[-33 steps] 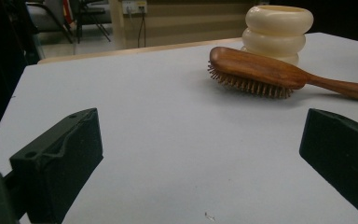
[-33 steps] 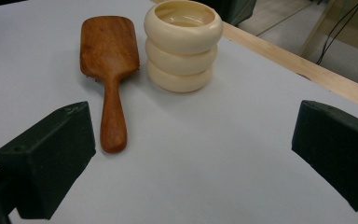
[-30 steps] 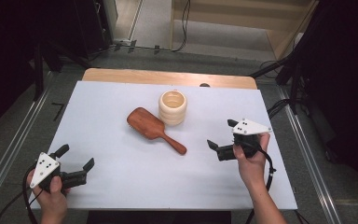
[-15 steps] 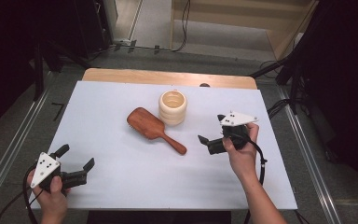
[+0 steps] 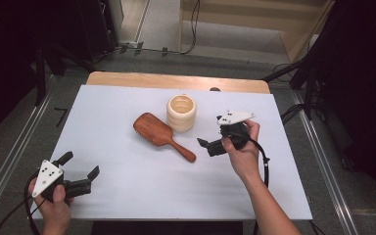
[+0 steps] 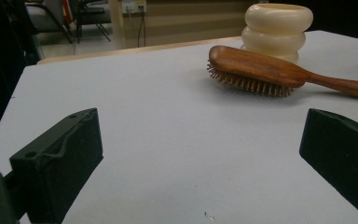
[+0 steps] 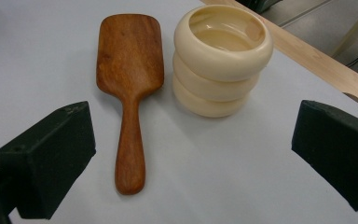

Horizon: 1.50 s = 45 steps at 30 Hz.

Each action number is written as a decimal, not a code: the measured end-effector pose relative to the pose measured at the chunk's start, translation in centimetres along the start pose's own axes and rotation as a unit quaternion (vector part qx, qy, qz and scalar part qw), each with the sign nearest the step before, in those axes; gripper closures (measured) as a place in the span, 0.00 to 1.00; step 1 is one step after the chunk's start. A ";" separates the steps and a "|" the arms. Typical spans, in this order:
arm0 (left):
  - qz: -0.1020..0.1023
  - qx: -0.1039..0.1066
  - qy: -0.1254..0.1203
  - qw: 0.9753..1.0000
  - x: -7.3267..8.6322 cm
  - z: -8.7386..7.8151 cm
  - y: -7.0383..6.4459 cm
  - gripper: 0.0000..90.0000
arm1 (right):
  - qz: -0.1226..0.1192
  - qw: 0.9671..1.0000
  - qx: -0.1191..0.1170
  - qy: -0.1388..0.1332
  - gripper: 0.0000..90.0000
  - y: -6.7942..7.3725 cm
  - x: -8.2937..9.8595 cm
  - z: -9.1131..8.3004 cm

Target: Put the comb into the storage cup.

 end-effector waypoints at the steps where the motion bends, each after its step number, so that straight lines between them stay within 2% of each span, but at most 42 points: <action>1: 0.001 0.000 0.000 1.000 0.0 0.0 0.0 0.00 | -0.005 1.000 -0.003 0.000 0.00 0.0 -0.2 0.3; 7: 0.001 0.001 0.000 1.000 0.0 0.0 0.0 0.00 | -0.014 1.000 -0.006 0.012 0.00 0.3 -0.7 1.1; 18: 0.002 0.001 0.000 1.000 0.0 0.0 0.0 0.00 | -0.028 0.998 -0.026 0.046 0.00 1.0 -1.2 2.9; 28: 0.002 0.002 0.000 1.000 0.0 0.0 0.0 0.00 | -0.037 0.995 -0.044 0.083 0.00 1.9 -1.5 4.8; 30: 0.001 0.002 0.000 1.000 0.0 0.0 0.0 0.00 | -0.039 0.995 -0.043 0.087 0.08 2.0 -1.5 5.2; 33: 0.001 0.002 -0.001 1.000 0.0 0.0 0.0 0.00 | -0.051 0.993 -0.049 0.095 0.09 2.3 -1.7 5.9; 41: 0.000 0.003 -0.001 1.000 0.0 0.0 0.0 0.00 | -0.050 0.989 -0.067 0.119 0.09 3.1 -1.8 7.4; 43: -0.001 0.003 -0.002 1.000 0.0 0.0 0.0 0.00 | -0.054 0.988 -0.073 0.123 0.13 3.3 -1.7 7.8; 45: -0.001 0.003 -0.002 1.000 0.0 -0.1 0.0 0.00 | -0.049 0.987 -0.075 0.132 0.13 3.4 -1.6 8.1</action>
Point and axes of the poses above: each handheld gripper's, and its own axes: z roughly forward along the jaws, x roughly out of its underside, y roughly to its left, the point moved 8 cm from there along z, roughly forward along the jaws, and after that the axes turned 5 degrees about -z, right-handed, at the moved point
